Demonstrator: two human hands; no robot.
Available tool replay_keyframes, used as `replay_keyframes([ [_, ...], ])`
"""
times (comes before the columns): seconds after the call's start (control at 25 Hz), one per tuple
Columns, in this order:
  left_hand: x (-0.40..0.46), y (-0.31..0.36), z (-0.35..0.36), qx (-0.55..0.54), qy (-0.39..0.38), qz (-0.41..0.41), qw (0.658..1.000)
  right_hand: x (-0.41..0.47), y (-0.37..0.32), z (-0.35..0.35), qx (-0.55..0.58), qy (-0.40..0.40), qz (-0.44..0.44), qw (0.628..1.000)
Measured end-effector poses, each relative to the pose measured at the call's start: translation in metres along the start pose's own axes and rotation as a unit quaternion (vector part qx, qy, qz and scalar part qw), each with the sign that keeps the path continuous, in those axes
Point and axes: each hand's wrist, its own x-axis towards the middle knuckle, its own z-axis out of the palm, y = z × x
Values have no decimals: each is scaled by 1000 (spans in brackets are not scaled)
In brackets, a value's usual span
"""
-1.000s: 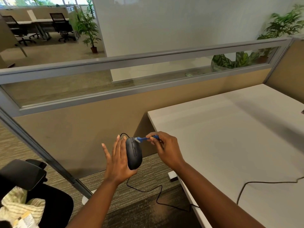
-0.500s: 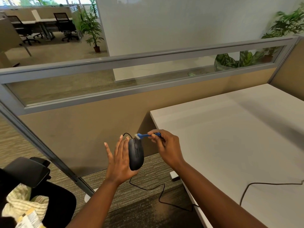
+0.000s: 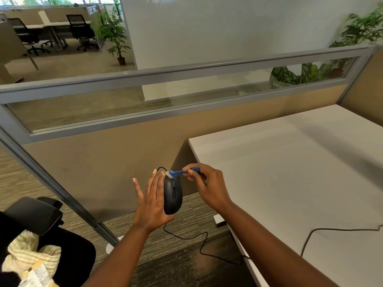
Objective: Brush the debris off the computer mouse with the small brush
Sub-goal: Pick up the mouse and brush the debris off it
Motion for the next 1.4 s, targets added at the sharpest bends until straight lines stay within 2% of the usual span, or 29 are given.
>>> replay_keyframes([
  [0.2,0,-1,-2,12,-25,-7,1000,0,6,-5,-40,26,50,998],
  [0.4,0,2,-3,-6,-25,-6,1000,-2,-1,0,86,18,72,994],
  [0.6,0,3,-5,0,-32,-11,999,-3,5,-7,8,46,97,994],
  [0.68,1,4,-4,1,-31,-10,999,-3,4,-8,25,54,87,994],
  [0.84,4,8,-4,-9,-18,-5,1000,-3,2,-7,62,16,75,995],
  [1.0,4,6,-5,-13,-27,-14,999,-1,9,-13,-12,51,90,995],
  [1.2,2,4,-4,-38,-11,-29,999,0,8,-14,-55,-45,-5,997],
  [1.4,3,1,-3,-87,24,-105,990,-2,9,-13,-72,-126,-30,989],
])
